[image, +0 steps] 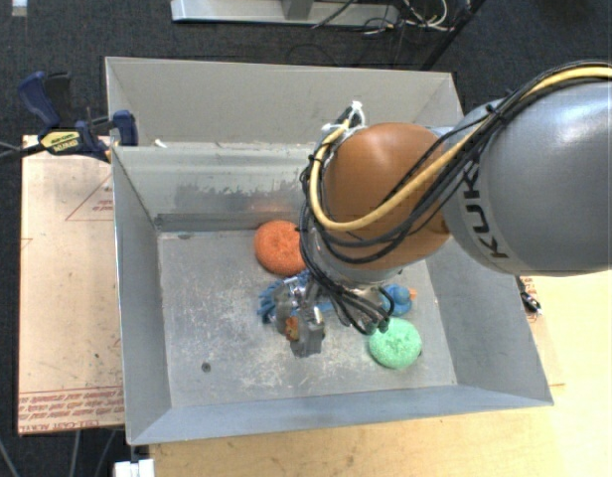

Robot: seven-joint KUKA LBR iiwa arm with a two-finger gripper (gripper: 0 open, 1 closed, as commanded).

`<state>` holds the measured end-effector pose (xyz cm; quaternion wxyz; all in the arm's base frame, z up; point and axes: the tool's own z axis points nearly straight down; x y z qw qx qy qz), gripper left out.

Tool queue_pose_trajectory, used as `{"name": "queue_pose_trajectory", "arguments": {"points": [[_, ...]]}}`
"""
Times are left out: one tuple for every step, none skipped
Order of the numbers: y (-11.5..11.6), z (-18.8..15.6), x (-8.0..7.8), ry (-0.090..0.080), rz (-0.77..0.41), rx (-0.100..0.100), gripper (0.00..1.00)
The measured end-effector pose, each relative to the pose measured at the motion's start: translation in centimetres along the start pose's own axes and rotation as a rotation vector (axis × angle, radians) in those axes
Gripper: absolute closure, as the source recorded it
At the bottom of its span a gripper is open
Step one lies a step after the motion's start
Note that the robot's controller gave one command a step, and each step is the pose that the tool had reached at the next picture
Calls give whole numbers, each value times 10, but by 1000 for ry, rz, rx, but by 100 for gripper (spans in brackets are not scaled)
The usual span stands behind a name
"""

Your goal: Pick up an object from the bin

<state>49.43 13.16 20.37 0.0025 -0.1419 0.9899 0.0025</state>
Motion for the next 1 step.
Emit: {"name": "queue_pose_trajectory", "arguments": {"points": [[0,0,0,0,0,0,100]]}}
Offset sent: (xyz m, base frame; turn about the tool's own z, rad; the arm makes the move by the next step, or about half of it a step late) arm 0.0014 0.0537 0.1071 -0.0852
